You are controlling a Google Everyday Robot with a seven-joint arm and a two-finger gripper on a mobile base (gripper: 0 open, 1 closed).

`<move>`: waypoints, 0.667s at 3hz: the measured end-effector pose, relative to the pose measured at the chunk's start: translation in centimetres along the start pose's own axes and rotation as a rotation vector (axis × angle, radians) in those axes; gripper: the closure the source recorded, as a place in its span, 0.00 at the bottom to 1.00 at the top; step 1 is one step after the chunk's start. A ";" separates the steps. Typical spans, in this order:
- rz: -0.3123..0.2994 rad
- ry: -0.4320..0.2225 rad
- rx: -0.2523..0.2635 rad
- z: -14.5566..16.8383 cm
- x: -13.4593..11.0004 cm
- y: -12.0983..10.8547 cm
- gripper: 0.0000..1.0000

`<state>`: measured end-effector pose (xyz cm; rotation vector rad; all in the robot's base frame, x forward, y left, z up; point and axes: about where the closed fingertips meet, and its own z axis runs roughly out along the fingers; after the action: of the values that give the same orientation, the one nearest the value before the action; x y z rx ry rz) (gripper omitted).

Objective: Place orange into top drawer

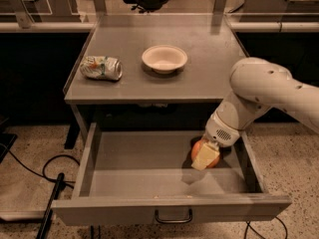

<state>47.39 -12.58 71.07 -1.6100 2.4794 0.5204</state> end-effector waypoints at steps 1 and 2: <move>0.062 0.000 0.015 4.6 -0.4 -0.7 1.00; 0.063 -0.002 0.015 4.7 -0.4 -0.7 1.00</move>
Offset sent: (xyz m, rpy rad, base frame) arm 0.0088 0.0277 -0.0623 -0.0002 0.0137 -0.0859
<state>47.87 -10.80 66.71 -1.5296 2.5336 0.5091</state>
